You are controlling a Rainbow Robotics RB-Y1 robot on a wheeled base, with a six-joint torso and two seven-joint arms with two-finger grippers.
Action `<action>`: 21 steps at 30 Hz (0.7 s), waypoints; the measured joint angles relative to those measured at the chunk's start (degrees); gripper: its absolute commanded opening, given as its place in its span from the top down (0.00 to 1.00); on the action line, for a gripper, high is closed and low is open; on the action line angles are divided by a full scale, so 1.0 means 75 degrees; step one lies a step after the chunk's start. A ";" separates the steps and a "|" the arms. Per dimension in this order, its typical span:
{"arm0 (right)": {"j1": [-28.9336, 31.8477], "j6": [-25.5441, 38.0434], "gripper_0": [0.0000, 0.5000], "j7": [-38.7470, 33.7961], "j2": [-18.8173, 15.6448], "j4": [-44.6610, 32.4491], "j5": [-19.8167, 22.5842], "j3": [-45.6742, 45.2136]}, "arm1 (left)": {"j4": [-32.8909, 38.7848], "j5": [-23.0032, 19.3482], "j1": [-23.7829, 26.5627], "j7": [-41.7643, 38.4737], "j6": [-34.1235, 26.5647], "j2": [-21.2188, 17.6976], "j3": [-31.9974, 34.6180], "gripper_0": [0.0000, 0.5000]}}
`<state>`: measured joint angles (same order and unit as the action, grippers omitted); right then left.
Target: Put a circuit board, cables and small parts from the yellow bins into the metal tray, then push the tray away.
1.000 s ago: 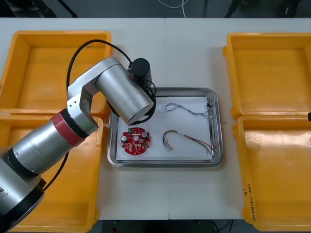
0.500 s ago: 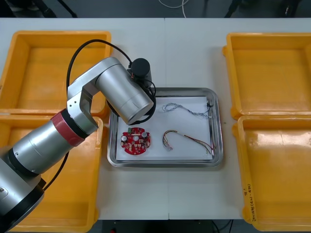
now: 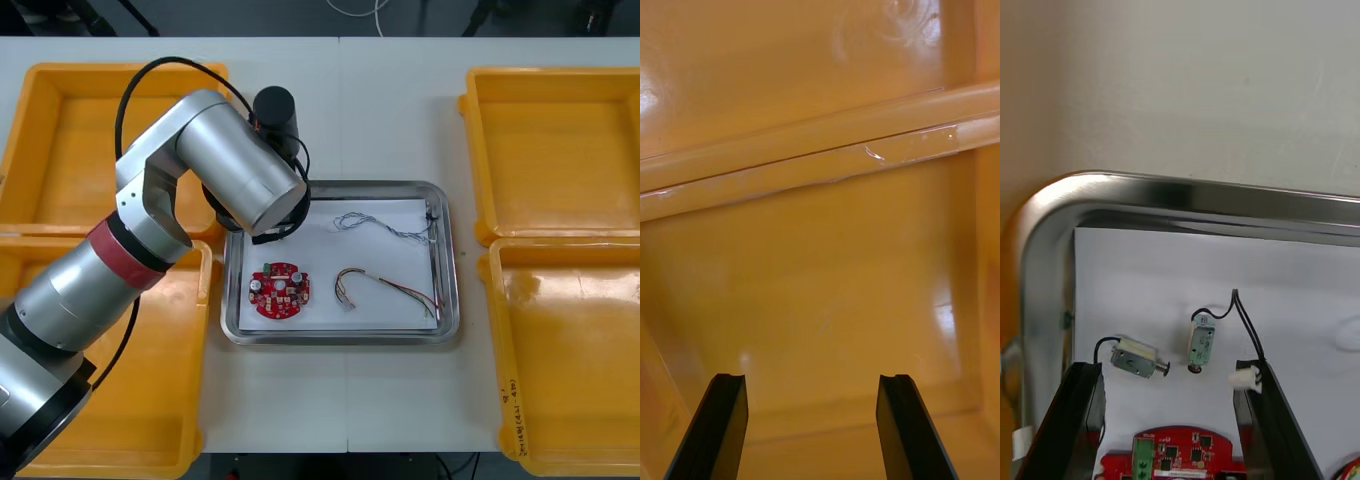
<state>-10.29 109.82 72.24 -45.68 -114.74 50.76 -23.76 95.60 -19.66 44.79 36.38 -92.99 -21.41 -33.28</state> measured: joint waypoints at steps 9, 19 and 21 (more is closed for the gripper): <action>0.0006 0.0000 0.00 0.0062 0.0000 0.0011 0.0097 0.0001 | 0.0600 -0.0482 0.0000 0.0025 -0.0864 -0.0009 0.0824 0.00; 0.0012 -0.0010 0.00 0.0539 -0.0001 0.0012 0.0109 0.0010 | 0.1114 -0.1290 0.0005 0.0753 -0.2133 -0.0336 0.2089 0.00; 0.0012 -0.0013 0.00 0.0540 -0.0001 0.0012 0.0109 0.0012 | 0.1131 -0.1466 0.0018 0.1141 -0.2183 -0.0456 0.2334 0.00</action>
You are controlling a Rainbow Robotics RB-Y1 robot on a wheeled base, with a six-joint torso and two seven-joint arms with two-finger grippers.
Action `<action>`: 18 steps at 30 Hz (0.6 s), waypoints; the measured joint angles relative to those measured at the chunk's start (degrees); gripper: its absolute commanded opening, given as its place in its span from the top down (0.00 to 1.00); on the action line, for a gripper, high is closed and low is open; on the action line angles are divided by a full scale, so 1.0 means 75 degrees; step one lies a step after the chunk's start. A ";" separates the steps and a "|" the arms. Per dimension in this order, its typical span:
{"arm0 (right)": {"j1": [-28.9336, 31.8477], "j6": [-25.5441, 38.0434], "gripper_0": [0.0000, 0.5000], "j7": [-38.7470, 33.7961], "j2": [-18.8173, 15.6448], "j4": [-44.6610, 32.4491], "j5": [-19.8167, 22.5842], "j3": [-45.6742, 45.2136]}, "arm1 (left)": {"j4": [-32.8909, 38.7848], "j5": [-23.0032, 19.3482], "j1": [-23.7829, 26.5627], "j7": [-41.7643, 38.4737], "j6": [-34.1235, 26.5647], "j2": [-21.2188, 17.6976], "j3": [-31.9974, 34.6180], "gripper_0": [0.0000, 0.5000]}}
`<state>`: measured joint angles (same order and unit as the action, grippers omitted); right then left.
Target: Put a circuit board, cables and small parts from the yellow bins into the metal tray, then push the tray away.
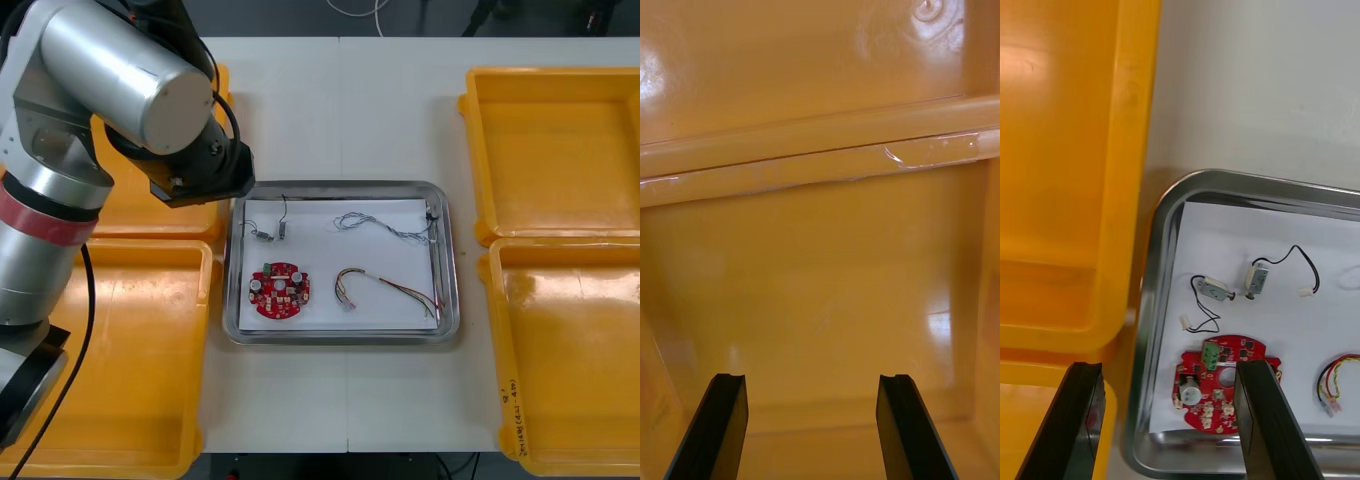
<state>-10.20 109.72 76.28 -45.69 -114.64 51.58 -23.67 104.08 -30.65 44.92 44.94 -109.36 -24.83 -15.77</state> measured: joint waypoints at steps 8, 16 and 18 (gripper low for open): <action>0.0002 0.0000 0.00 0.0000 0.0000 0.0001 0.0000 0.0013 | 0.0013 -0.0758 0.0047 0.0465 -0.0018 -0.0616 0.0656 0.00; 0.0002 0.0000 0.00 0.0000 -0.0001 0.0001 0.0003 0.0018 | 0.0023 -0.1257 0.0047 0.0634 -0.0024 -0.1206 0.1387 0.00; 0.0003 0.0000 0.00 0.0000 -0.0001 0.0002 0.0012 0.0018 | 0.0024 -0.1379 0.0047 0.0796 -0.0027 -0.1332 0.1603 0.00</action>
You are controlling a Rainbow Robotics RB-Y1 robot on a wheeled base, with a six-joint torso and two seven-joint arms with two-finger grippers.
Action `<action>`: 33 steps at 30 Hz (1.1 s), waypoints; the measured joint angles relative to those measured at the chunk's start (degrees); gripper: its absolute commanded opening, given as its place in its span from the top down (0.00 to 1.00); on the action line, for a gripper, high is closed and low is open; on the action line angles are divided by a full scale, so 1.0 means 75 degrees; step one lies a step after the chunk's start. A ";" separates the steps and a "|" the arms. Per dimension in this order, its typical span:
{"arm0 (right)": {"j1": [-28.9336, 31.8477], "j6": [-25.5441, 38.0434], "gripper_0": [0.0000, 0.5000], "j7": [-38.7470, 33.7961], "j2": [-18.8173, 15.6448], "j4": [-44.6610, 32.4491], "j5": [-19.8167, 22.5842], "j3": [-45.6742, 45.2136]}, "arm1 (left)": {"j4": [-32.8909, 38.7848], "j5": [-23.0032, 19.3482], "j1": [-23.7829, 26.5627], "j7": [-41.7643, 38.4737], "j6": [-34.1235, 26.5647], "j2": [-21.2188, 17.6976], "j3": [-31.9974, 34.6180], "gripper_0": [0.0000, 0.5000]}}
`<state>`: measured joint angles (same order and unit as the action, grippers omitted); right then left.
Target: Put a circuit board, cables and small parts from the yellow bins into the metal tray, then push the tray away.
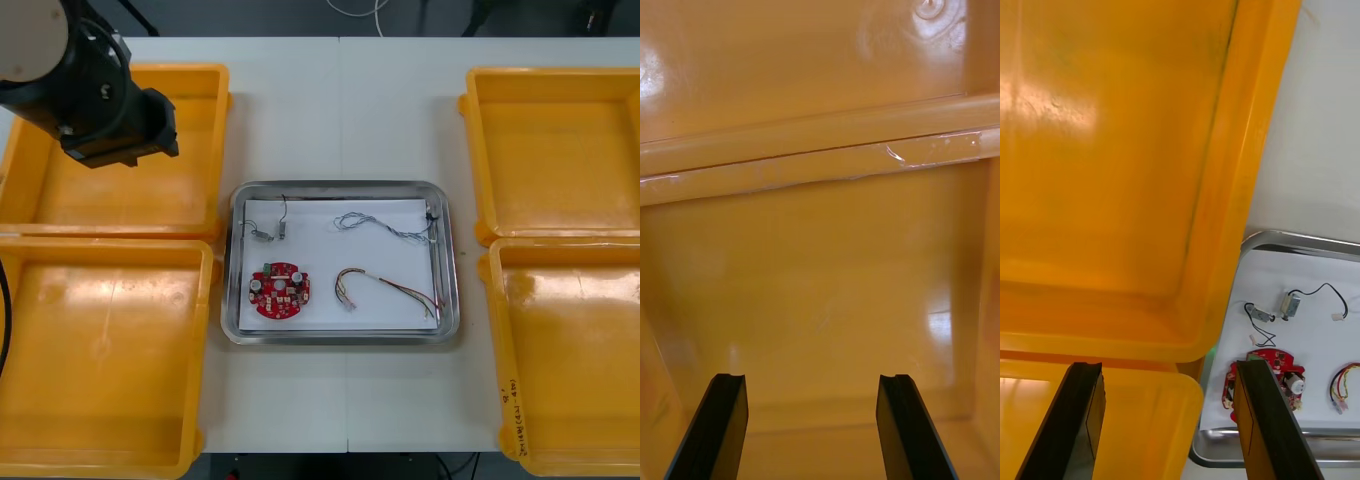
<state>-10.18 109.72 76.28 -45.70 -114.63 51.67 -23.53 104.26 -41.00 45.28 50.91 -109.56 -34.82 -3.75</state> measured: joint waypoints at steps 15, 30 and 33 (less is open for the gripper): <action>0.0006 0.0008 0.00 0.0000 -0.0002 0.0003 0.0065 0.0035 | 0.1009 -0.0336 -0.1036 0.1613 -0.0016 -0.0626 0.1201 0.00; -0.0870 0.0009 0.00 0.0000 -0.0129 -0.0720 0.0364 0.1402 | 0.2386 -0.0656 -0.3126 0.1648 -0.0016 -0.0665 0.2252 0.00; -0.1261 0.0010 0.00 0.0000 -0.0139 -0.0756 0.0569 0.1823 | 0.2613 -0.0737 -0.3494 0.1649 -0.0016 -0.0668 0.2440 0.00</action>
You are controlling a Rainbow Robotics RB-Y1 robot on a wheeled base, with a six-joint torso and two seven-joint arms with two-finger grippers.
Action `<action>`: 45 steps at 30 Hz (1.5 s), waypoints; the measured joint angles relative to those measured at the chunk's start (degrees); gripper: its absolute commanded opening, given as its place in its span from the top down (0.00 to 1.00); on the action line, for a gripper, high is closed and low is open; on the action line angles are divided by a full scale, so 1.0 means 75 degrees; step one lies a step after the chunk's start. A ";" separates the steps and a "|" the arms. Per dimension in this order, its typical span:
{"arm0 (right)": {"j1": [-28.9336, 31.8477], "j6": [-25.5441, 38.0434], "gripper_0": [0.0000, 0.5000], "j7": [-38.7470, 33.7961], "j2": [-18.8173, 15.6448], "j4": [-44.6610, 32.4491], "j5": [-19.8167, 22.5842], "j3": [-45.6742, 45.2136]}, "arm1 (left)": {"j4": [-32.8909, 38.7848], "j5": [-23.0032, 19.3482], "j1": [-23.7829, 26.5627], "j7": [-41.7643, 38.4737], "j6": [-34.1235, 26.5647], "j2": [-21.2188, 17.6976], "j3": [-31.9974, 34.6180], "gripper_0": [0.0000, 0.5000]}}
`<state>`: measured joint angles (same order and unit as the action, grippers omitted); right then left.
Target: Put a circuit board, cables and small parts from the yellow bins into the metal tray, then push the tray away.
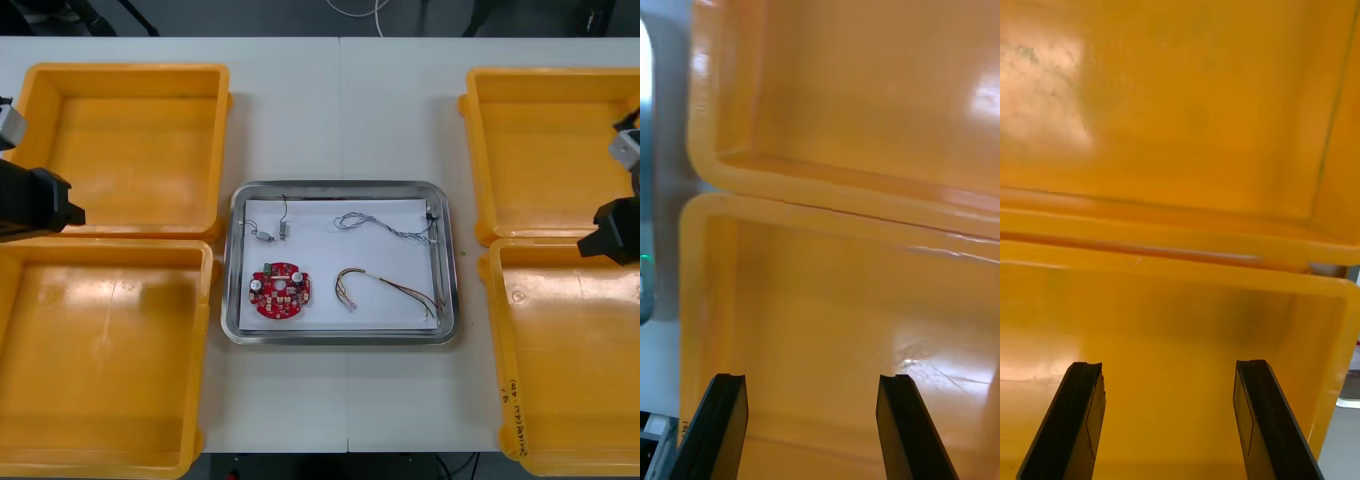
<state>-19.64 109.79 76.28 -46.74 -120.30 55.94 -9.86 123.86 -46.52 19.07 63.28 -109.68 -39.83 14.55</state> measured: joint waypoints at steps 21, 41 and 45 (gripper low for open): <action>-0.2823 0.0000 0.00 0.0000 0.0478 -0.0013 0.0106 0.3354 | 0.1065 -0.0123 -0.1785 0.0008 0.0000 -0.0011 0.0573 0.00; -0.4212 -0.0507 0.00 0.1295 0.1833 0.0474 -0.0438 0.6084 | 0.1179 -0.0130 -0.1898 0.0012 0.0000 -0.0019 0.0573 0.00; -0.4286 -0.0731 0.00 0.1999 0.1873 0.0676 -0.0576 0.6412 | 0.1180 -0.0131 -0.1898 0.0013 0.0000 -0.0020 0.0573 0.00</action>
<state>-51.78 104.31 91.27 -32.70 -115.22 51.62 38.23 132.71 -47.50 4.84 63.37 -109.68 -39.98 18.85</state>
